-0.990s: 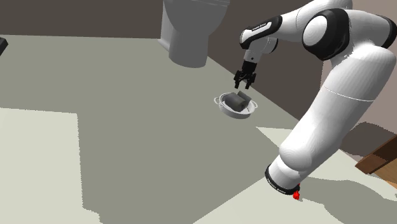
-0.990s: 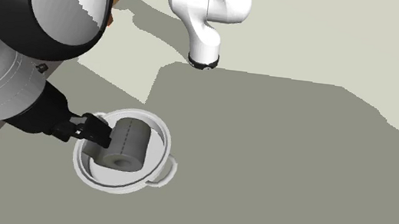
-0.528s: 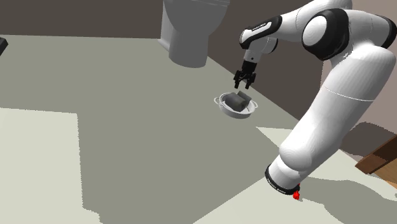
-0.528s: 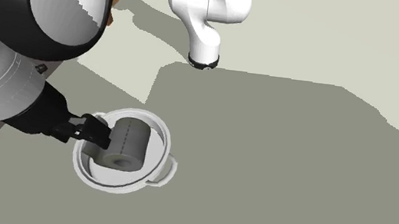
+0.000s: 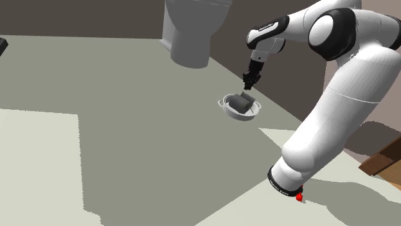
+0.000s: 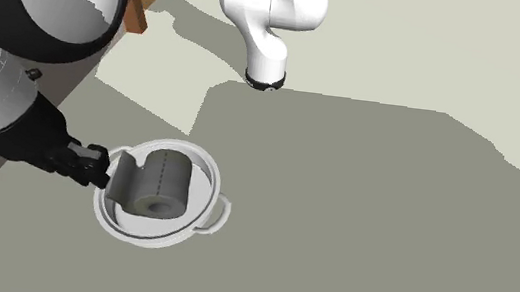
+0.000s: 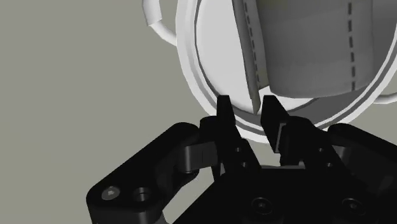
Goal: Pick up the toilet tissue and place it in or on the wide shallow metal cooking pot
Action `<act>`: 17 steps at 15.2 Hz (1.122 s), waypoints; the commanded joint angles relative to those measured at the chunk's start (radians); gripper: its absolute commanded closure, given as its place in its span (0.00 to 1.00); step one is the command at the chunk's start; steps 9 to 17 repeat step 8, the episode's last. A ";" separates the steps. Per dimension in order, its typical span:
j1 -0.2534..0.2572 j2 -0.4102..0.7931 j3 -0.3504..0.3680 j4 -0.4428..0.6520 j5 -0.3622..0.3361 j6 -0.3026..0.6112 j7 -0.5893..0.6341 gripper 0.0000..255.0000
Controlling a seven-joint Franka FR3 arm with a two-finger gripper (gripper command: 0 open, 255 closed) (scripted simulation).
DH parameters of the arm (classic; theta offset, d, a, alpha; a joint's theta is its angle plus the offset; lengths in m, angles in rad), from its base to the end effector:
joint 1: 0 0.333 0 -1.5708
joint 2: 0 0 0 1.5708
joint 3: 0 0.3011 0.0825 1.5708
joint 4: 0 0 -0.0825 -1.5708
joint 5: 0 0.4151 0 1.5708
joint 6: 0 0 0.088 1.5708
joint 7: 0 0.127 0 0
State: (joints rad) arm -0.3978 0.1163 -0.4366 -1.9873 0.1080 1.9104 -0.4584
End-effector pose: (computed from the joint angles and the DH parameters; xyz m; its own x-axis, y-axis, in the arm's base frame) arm 0.3974 -0.4205 0.3474 0.9060 -0.3985 -0.1427 -0.4155 -0.9016 -0.1201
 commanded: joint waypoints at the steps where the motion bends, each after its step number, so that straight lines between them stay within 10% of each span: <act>1: 0.022 0.060 0.026 -0.020 0.037 -0.040 0.037 1.00; 17: -0.005 0.017 0.054 0.028 0.013 -0.124 0.059 1.00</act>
